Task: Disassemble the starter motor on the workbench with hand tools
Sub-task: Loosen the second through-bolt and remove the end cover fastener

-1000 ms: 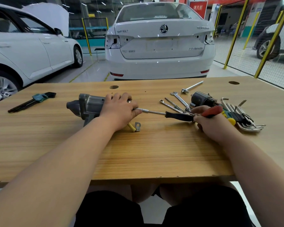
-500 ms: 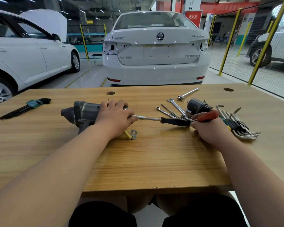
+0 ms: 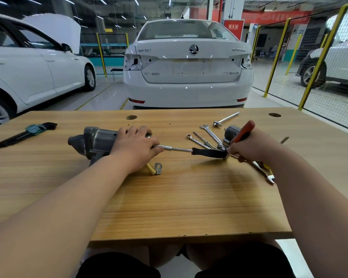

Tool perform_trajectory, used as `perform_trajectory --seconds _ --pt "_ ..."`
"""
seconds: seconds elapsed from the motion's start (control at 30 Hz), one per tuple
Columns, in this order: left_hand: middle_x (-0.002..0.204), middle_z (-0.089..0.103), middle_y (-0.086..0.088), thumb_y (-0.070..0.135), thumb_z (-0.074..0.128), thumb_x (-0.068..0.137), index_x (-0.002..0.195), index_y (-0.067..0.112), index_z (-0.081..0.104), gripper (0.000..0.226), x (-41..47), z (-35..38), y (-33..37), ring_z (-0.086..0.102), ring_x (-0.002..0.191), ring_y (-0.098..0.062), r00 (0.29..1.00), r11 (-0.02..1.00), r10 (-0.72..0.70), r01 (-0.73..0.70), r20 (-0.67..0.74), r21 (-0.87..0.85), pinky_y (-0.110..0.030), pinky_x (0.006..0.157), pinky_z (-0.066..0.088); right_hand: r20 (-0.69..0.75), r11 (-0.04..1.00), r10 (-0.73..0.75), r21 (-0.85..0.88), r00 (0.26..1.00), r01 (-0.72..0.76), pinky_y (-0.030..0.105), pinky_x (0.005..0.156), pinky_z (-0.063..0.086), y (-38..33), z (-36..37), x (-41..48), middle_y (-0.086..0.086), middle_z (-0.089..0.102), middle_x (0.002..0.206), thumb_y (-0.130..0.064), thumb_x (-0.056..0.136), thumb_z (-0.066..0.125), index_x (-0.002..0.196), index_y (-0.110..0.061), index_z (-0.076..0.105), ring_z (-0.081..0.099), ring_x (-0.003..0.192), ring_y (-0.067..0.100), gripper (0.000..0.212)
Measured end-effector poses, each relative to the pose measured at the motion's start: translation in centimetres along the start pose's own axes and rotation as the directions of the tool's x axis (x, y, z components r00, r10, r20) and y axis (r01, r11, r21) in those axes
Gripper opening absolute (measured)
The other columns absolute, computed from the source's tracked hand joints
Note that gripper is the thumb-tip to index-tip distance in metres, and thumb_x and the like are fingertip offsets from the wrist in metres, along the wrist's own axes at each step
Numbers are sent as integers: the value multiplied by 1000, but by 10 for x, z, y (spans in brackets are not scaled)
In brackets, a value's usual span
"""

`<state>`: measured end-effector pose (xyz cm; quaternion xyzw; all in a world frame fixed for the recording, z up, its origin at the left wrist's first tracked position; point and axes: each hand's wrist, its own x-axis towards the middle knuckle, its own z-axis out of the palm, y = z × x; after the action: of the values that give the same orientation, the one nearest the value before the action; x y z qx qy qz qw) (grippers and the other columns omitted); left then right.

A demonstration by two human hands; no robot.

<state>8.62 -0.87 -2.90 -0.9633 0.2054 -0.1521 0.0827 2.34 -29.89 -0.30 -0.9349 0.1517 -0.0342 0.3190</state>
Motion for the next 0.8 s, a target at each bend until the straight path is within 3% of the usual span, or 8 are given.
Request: perform_trajectory --seconds 0.2,0.37,0.47,0.53,0.63,0.73,0.8 --pt "138 37 7 65 18 92 123 44 51 50 1 1 -1 33 125 -21 1000 1000 -1 1 -11 -1 -42 99 20 39 999 4 -52 999 -2 16 36 43 -5 -8 11 7 69 76 -22 84 75 85 -18 58 67 47 13 18" --pt "138 37 6 64 20 93 125 43 50 50 -1 0 -1 33 125 -21 1000 1000 4 -4 -12 -5 -42 98 20 91 999 -4 -39 996 7 23 47 49 -2 -4 13 9 67 87 -25 87 71 93 -21 60 67 72 19 13" --pt "138 37 7 64 21 93 125 44 51 49 -1 -2 0 33 125 -21 1000 1000 -2 2 -12 -12 -42 99 20 63 995 37 94 997 -42 23 47 50 -2 1 18 9 71 84 -22 92 66 101 -11 63 71 59 13 15" --pt "138 37 7 64 22 92 124 44 51 48 -1 -3 1 33 125 -22 1000 1000 -9 8 -7 -12 -42 100 21 -3 994 59 94 998 -59 21 44 44 -4 7 22 6 69 78 -25 95 62 101 -7 63 66 50 11 19" --pt "138 37 7 64 23 92 124 44 52 48 -2 -3 1 33 125 -21 1000 1000 -15 15 -13 -20 -42 100 21 -44 999 46 -5 998 -46 21 46 41 -13 21 28 6 65 78 -27 99 52 104 -11 61 61 59 15 19" --pt "136 40 8 65 26 91 124 43 51 46 -3 -2 1 34 124 -19 999 998 -18 15 -44 -59 -41 99 21 -26 997 39 -65 999 -41 32 68 48 -17 32 34 11 65 92 -23 100 47 111 -4 63 61 80 25 27" --pt "135 43 9 65 31 90 128 41 45 48 -3 -1 -1 36 124 -18 997 994 -32 24 -72 -106 -40 100 22 -32 995 37 -89 999 -40 34 71 44 -17 37 35 12 65 97 -22 100 47 115 -2 63 60 86 26 30"
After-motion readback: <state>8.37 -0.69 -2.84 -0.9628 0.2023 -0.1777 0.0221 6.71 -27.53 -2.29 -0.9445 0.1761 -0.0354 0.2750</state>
